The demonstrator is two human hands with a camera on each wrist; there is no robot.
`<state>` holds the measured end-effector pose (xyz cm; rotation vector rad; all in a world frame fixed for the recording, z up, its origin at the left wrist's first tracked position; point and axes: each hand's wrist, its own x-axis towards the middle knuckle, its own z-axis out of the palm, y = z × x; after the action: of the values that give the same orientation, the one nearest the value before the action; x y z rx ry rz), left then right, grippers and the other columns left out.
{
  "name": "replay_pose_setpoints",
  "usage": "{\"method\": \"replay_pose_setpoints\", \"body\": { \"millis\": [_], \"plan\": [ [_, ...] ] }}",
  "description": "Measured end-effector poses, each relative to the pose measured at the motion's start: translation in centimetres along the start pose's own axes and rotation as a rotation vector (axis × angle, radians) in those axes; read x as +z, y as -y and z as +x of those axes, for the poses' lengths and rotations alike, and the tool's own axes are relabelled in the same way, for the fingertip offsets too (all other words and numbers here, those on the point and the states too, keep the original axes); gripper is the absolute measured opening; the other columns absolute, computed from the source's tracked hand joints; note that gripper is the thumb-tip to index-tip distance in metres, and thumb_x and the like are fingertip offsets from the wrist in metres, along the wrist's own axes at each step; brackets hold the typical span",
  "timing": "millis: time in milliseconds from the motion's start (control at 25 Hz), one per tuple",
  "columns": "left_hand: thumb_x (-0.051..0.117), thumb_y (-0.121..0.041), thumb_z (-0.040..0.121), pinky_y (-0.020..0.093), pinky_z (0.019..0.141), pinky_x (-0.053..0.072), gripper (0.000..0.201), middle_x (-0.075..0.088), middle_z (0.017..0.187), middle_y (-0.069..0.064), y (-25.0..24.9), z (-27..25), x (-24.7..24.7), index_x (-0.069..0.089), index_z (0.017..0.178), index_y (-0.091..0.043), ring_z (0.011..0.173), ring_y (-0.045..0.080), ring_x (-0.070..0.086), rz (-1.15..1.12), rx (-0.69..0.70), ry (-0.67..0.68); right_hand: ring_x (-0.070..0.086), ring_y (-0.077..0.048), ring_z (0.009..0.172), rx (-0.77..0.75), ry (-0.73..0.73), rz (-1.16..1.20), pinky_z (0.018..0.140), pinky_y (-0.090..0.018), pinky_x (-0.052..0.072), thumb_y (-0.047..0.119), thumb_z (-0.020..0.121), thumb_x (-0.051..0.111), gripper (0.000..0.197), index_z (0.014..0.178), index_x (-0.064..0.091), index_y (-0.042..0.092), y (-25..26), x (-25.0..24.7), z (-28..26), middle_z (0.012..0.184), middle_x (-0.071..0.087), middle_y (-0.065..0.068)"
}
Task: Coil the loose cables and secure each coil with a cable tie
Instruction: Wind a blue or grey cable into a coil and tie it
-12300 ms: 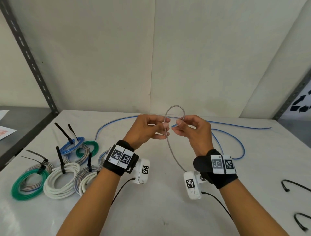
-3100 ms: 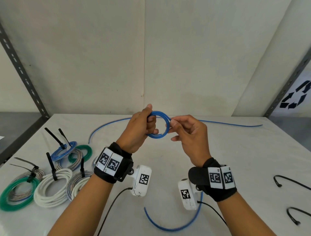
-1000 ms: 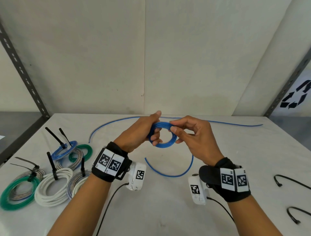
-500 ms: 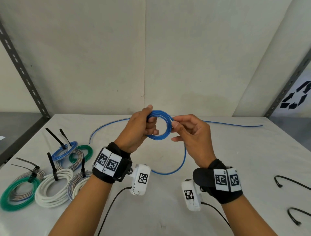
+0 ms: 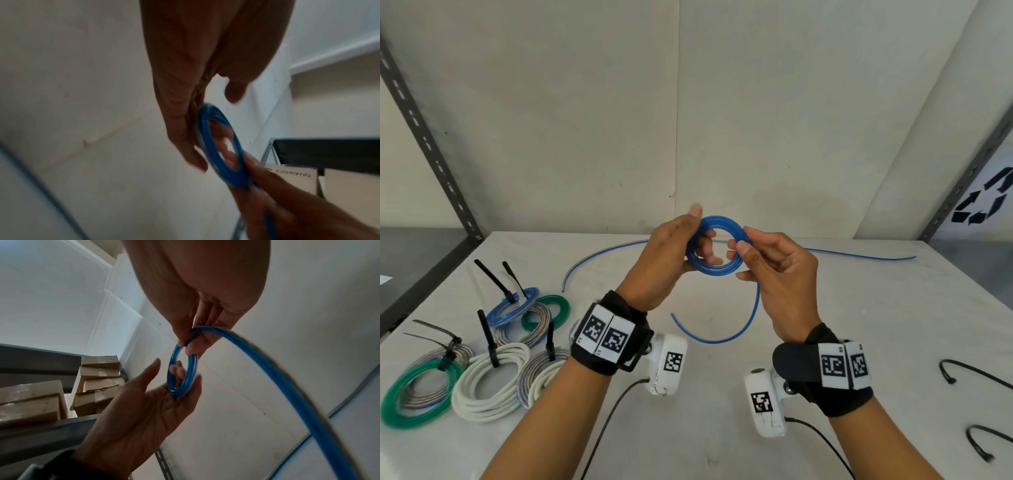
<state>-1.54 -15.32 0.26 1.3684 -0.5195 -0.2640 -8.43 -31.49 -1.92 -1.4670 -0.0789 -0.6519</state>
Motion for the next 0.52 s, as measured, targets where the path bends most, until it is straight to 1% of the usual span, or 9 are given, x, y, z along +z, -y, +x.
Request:
{"method": "replay_pose_setpoints", "body": {
  "millis": [40,80,120,160,240,400,520],
  "plan": [
    [0.051,-0.035,0.103,0.037,0.084,0.06,0.037,0.07,0.079,0.009,-0.2,-0.1,-0.5,0.068,0.101,-0.001,0.078,0.023,0.07,0.131,0.029,0.031,0.075,-0.023,0.09,0.007,0.017,-0.018,0.063,-0.028,0.059,0.009,0.093,0.068,0.02,0.112,0.07,0.009,0.1,-0.4,0.2,0.097,0.078,-0.006],
    [0.058,-0.028,0.1,0.038,0.084,0.061,0.03,0.075,0.088,0.011,-0.3,-0.2,-1.1,0.07,0.108,-0.001,0.087,0.024,0.073,0.211,0.037,0.069,0.075,-0.023,0.09,0.014,0.048,-0.041,0.064,-0.028,0.058,0.009,0.093,0.068,0.02,0.112,0.07,0.01,0.1,-0.9,0.3,0.097,0.079,-0.005],
    [0.062,-0.021,0.098,0.037,0.082,0.061,0.025,0.076,0.093,0.014,-0.4,-0.3,-1.7,0.071,0.11,-0.001,0.091,0.024,0.074,0.242,0.02,0.109,0.075,-0.023,0.09,0.019,0.089,-0.068,0.064,-0.029,0.058,0.009,0.093,0.068,0.019,0.111,0.071,0.012,0.1,-1.3,0.5,0.097,0.079,-0.005],
    [0.066,-0.017,0.095,0.035,0.079,0.061,0.022,0.077,0.094,0.015,-0.4,-0.4,-2.2,0.073,0.11,-0.001,0.091,0.025,0.075,0.259,-0.005,0.139,0.075,-0.023,0.09,0.021,0.126,-0.094,0.065,-0.029,0.058,0.008,0.092,0.068,0.019,0.11,0.071,0.014,0.1,-1.6,0.6,0.096,0.079,-0.005],
    [0.071,-0.012,0.091,0.033,0.078,0.062,0.019,0.078,0.093,0.014,-0.4,-0.5,-2.5,0.075,0.107,-0.003,0.091,0.025,0.076,0.3,-0.029,0.145,0.076,-0.023,0.088,0.014,0.169,-0.134,0.065,-0.029,0.058,0.007,0.092,0.069,0.018,0.108,0.072,0.016,0.2,-2.0,0.7,0.095,0.079,-0.004],
    [0.076,-0.012,0.085,0.037,0.077,0.063,0.021,0.077,0.091,0.019,-0.2,-0.4,-2.3,0.076,0.104,-0.002,0.088,0.032,0.075,0.256,0.0,0.089,0.075,-0.023,0.089,0.002,0.161,-0.132,0.065,-0.028,0.058,0.009,0.093,0.068,0.019,0.11,0.071,0.015,0.3,-2.1,0.8,0.096,0.078,-0.005],
    [0.076,-0.014,0.084,0.038,0.077,0.063,0.022,0.076,0.088,0.02,-0.1,-0.4,-2.2,0.076,0.101,0.0,0.085,0.033,0.075,0.224,0.017,0.072,0.075,-0.022,0.09,-0.001,0.148,-0.126,0.065,-0.028,0.058,0.01,0.094,0.066,0.02,0.112,0.071,0.015,0.3,-2.0,0.8,0.098,0.078,-0.005]
  ]
}}
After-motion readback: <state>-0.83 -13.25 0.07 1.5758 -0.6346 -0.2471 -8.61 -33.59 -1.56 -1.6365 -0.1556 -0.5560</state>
